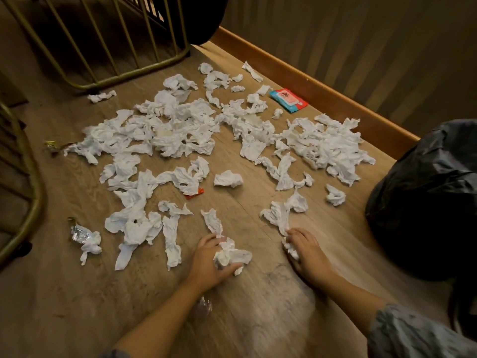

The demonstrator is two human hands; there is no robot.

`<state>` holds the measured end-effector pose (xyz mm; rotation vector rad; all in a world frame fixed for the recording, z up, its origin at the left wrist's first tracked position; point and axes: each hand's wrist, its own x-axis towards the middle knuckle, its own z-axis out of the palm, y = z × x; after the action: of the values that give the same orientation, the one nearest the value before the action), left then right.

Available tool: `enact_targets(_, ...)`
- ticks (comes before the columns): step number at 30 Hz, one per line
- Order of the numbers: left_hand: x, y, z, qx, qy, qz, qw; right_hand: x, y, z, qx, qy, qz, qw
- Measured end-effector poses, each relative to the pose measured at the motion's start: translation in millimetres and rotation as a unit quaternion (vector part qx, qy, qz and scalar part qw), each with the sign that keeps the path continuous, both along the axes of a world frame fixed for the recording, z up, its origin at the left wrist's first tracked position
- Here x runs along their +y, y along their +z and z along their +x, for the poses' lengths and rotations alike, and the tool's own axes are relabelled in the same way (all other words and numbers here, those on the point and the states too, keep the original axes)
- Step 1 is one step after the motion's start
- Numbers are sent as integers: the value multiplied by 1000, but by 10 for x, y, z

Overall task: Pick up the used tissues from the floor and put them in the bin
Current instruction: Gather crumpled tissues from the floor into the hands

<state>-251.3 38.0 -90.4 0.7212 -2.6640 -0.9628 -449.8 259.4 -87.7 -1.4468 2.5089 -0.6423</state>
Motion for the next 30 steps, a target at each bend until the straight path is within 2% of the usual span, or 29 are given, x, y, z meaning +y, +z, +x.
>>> enact_targets(3, 139, 7, 107, -2, -7, -58, 998, 94, -20, 109, 14, -1, -6, 1000)
enact_targets(6, 266, 41, 147, 36, 19, -26, 999, 68, -11, 118, 36, -28, 5, 999)
enact_targets(11, 293, 47, 87, 37, 69, 34, 996, -192, 41, -135, 94, -101, 42, 989)
enact_targets(14, 269, 30, 32, 31, 80, 21, 996, -365, 33, -324, 96, -103, 50, 989)
enact_targets(16, 250, -14, 17, 17, 87, 2, 996, -422, 15, -398, 75, -94, 55, 991)
enact_targets(19, 268, 25, 12, 1, 126, 44, 991, -427, -59, -384, 30, -94, 64, 993)
enact_targets(22, 278, 198, -37, -7, 173, 116, 978, -399, -108, -297, -1, -86, -6, 996)
enact_targets(25, 282, 435, -137, -21, 177, 125, 976, -360, -147, -160, 14, -79, -87, 993)
enact_targets(28, 306, 797, -278, -26, 215, 157, 963, -277, -114, 22, -29, -104, -85, 991)
enact_targets(30, 314, 1023, -362, -16, 205, 151, 967, -205, -29, 151, -79, -132, -91, 984)
